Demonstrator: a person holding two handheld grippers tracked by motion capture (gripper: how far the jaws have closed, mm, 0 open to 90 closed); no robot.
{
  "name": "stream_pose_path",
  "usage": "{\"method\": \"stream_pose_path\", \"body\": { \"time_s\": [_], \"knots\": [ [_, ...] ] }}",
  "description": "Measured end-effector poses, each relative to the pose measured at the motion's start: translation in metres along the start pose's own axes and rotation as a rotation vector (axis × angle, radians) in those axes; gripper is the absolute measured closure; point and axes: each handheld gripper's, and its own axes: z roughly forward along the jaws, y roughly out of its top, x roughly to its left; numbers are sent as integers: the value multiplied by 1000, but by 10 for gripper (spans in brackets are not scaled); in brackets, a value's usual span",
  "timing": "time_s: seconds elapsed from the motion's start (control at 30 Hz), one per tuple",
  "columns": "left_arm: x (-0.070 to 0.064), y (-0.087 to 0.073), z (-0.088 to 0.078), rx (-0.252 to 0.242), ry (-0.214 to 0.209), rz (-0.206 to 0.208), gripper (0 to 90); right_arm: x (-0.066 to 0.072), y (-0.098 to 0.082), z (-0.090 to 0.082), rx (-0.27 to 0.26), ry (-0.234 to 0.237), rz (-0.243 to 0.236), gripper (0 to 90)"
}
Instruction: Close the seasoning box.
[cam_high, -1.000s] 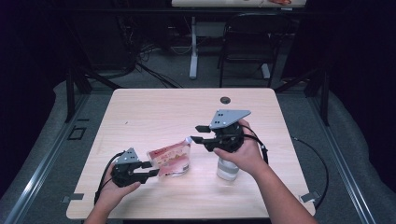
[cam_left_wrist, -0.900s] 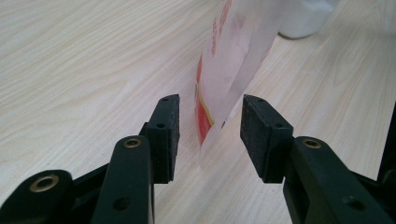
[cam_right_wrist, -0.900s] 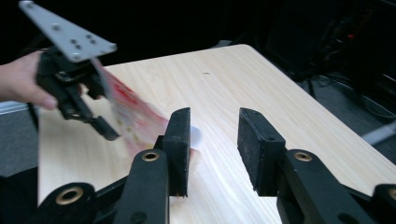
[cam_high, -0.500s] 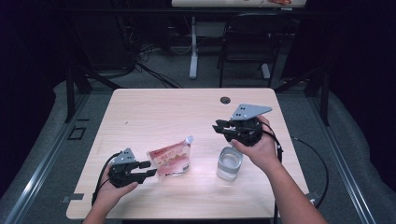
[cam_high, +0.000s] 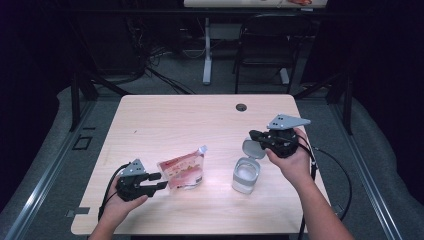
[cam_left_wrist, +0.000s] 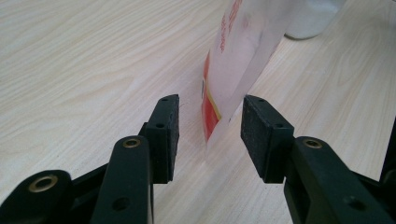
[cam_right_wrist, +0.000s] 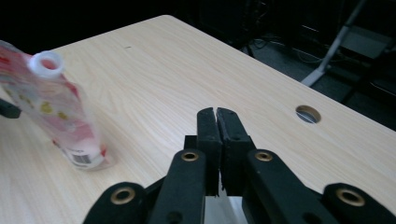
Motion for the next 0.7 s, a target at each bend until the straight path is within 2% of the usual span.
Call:
{"method": "stream_pose_path", "body": {
  "time_s": [0.07, 0.4, 0.7],
  "knots": [
    [0, 0, 0, -2, 0, 0, 573, -5, -5, -2, -9, -11, 27, 900],
    [0, 0, 0, -4, 0, -1, 573, -23, -25, -10, -2, -60, 87, 900],
    [1, 0, -1, -3, 0, -3, 573, -27, -33, -7, 5, -75, 117, 900]
  ]
}}
